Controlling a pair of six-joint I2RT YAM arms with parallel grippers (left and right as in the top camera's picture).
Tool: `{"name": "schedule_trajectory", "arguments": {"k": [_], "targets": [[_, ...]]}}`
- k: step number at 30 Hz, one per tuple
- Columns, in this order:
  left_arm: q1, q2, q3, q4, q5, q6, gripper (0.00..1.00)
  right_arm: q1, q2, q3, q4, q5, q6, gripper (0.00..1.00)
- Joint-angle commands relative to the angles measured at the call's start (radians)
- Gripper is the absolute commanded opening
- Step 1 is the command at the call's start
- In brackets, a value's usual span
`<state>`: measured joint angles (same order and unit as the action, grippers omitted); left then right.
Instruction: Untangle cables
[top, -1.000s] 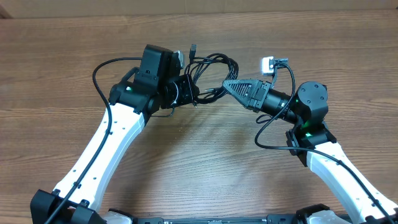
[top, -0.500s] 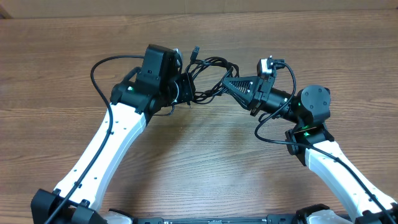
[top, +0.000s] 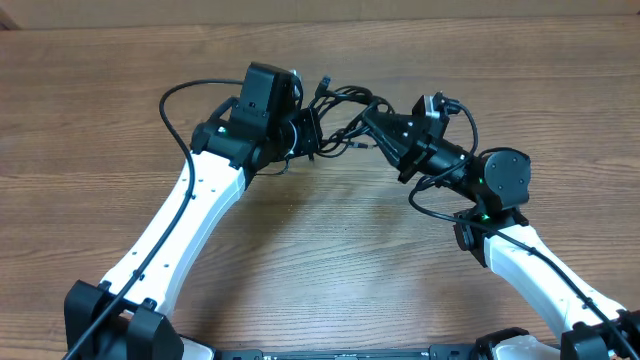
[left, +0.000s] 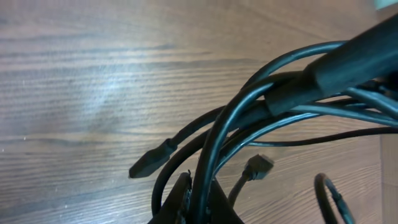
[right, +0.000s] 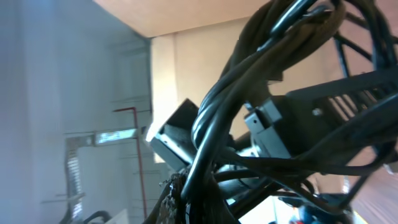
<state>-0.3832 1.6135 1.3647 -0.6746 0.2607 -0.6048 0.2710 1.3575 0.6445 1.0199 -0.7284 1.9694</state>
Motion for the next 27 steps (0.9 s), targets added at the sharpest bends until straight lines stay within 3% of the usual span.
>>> {"name": "schedule_trajectory", "arguments": {"k": [1, 7, 18, 27], "targets": [[0.050, 0.088, -0.087, -0.067, -0.360, 0.024, 0.04, -0.026, -0.098, 0.077, 0.236, 0.279, 0.092, 0.04], [0.050, 0.088, -0.088, -0.077, -0.372, 0.024, 0.04, -0.026, -0.098, 0.077, 0.320, 0.391, 0.101, 0.04], [0.050, 0.088, -0.088, -0.077, -0.391, 0.022, 0.04, -0.026, -0.098, 0.077, 0.167, 0.461, 0.101, 0.04], [0.053, 0.088, -0.088, -0.104, -0.639, 0.024, 0.04, -0.105, -0.098, 0.077, 0.415, 0.727, 0.159, 0.04]]}}
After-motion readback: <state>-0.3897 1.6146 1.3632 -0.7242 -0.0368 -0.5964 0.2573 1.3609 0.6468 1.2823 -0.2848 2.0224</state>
